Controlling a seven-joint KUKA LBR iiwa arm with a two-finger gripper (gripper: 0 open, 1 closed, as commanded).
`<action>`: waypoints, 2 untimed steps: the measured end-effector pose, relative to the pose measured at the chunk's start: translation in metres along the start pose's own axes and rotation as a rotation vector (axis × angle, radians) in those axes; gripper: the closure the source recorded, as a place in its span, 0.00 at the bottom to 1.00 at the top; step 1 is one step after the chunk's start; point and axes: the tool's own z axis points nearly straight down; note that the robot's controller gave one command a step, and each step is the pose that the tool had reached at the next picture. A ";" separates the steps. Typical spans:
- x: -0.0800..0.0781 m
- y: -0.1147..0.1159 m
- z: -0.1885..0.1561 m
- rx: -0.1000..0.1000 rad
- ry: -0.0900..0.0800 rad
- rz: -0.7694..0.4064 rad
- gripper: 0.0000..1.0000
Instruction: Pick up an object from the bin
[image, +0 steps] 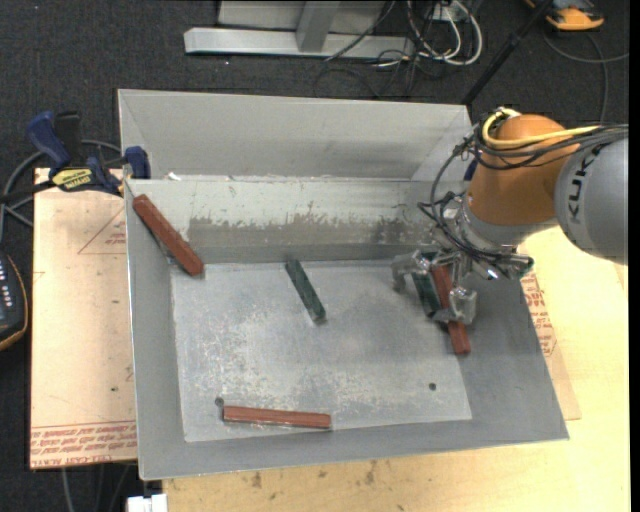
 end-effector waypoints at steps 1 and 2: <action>0.021 0.066 0.001 0.025 0.016 -0.322 0.00; 0.005 0.006 -0.009 0.010 0.011 -0.332 0.00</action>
Offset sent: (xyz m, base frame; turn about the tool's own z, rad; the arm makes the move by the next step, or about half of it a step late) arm -0.0621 0.0265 0.0000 -0.3214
